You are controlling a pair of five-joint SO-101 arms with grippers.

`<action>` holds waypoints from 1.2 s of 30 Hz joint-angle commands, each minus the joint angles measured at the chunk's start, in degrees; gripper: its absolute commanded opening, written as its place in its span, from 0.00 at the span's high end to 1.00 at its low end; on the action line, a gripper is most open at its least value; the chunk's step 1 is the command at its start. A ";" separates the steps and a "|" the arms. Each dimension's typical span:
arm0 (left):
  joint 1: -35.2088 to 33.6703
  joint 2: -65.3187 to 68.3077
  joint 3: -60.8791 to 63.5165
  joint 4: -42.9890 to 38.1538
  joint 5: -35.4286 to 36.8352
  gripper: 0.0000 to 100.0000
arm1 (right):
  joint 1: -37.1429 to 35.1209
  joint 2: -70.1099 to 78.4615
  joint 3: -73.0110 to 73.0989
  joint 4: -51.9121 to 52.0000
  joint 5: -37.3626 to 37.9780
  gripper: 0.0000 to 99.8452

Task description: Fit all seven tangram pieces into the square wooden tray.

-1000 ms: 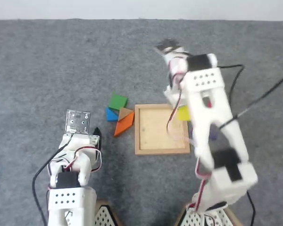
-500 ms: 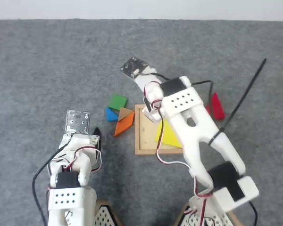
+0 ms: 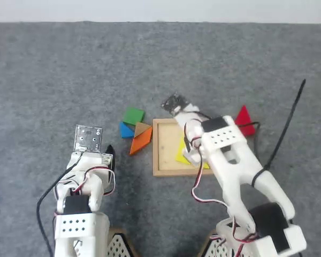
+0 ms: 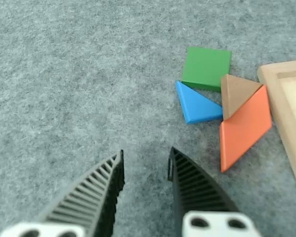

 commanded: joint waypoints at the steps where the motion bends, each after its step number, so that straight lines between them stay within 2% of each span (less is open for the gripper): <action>1: -0.09 -1.14 -0.31 0.35 -0.35 0.85 | -0.40 1.98 -0.18 -2.33 0.97 0.89; 7: -0.09 -1.14 -0.31 0.35 -0.35 0.85 | -0.13 8.75 -2.46 -6.81 1.05 0.89; 17: -0.09 -1.14 -0.31 0.35 -0.35 0.85 | -1.01 23.96 -19.16 -6.46 2.46 0.89; 24: -0.09 -1.14 -0.31 0.35 -0.35 0.85 | -1.80 22.37 -21.71 -6.90 2.46 0.89; 31: -0.09 -1.14 -0.31 0.35 -0.35 0.85 | -1.36 8.13 -7.56 -17.45 -4.84 0.89; 36: -0.09 -1.14 -0.31 0.35 -0.35 0.85 | -0.40 12.09 -10.02 -21.05 -18.11 0.89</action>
